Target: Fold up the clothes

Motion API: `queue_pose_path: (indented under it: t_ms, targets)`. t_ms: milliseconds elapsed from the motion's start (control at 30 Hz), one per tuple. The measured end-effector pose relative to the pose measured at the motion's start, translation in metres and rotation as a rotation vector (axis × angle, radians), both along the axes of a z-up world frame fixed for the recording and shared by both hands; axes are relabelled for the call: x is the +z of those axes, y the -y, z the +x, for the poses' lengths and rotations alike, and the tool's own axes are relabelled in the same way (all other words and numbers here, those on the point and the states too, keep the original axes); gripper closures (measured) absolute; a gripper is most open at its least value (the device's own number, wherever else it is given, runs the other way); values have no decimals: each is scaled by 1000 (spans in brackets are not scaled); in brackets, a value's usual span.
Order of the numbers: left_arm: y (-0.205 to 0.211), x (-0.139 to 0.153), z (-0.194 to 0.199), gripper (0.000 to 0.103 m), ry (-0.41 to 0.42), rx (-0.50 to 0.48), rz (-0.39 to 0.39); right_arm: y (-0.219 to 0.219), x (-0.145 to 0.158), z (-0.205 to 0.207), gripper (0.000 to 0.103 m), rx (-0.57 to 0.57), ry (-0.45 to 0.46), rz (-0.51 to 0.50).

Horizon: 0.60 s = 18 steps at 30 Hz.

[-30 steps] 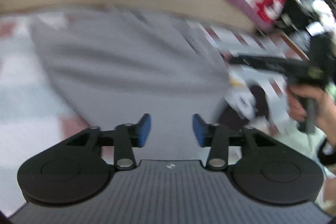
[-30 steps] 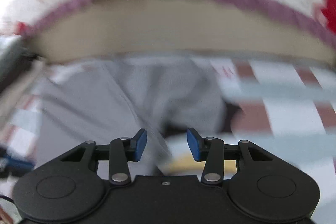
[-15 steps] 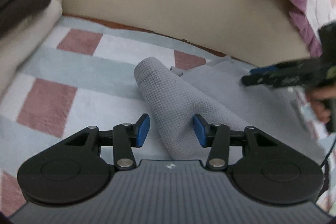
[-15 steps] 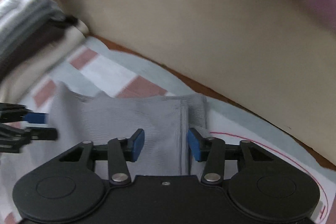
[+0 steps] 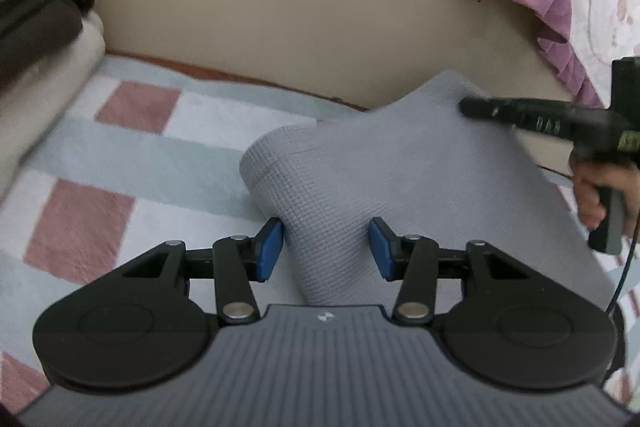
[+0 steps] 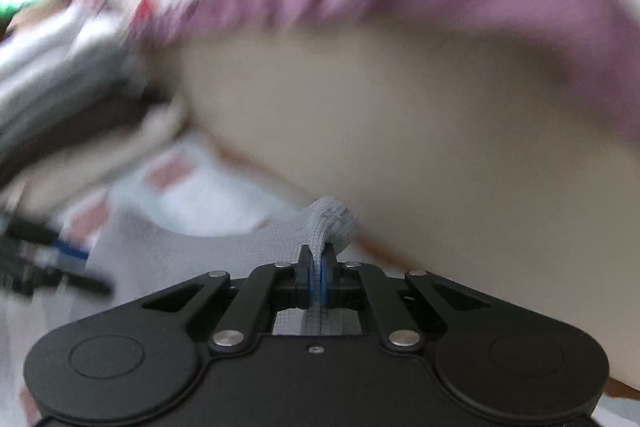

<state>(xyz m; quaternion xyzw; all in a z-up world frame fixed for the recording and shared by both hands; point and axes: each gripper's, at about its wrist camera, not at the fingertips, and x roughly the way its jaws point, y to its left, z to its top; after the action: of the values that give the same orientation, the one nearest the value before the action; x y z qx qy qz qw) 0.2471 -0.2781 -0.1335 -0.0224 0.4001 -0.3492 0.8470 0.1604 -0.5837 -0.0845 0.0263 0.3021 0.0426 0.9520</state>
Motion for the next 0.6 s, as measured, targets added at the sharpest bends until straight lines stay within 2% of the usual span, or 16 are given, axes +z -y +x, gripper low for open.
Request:
queue_pose_path:
  t_ms: [33,133,167,200,233,333,400,467,567,600]
  targets:
    - [1,0,-1,57,11,3,11,6,-1,1,98,-30,-6,13]
    - [8,-4,-4,58,23,12,85,9,-20,18,87,-68,-163,-46]
    - [9,-5,-5,57,34,16,112,6,-23,17,87,-87,-193,-84]
    - [9,-3,-6,56,44,19,120,5,-20,11,86,-103,-188,-83]
    - [8,-2,-6,56,47,26,116,4,-16,4,79,-121,-183,-78]
    - [4,11,-11,57,97,72,87,13,10,-47,75,-194,-160,50]
    - [5,21,-19,57,129,48,57,19,23,-92,75,-189,-163,154]
    - [7,31,-28,57,160,24,26,18,28,-137,75,-185,-179,204]
    - [20,35,-43,57,90,-98,-48,9,18,-188,75,-208,-223,199]
    - [27,31,-50,57,55,-137,-48,6,12,-200,75,-215,-242,195]
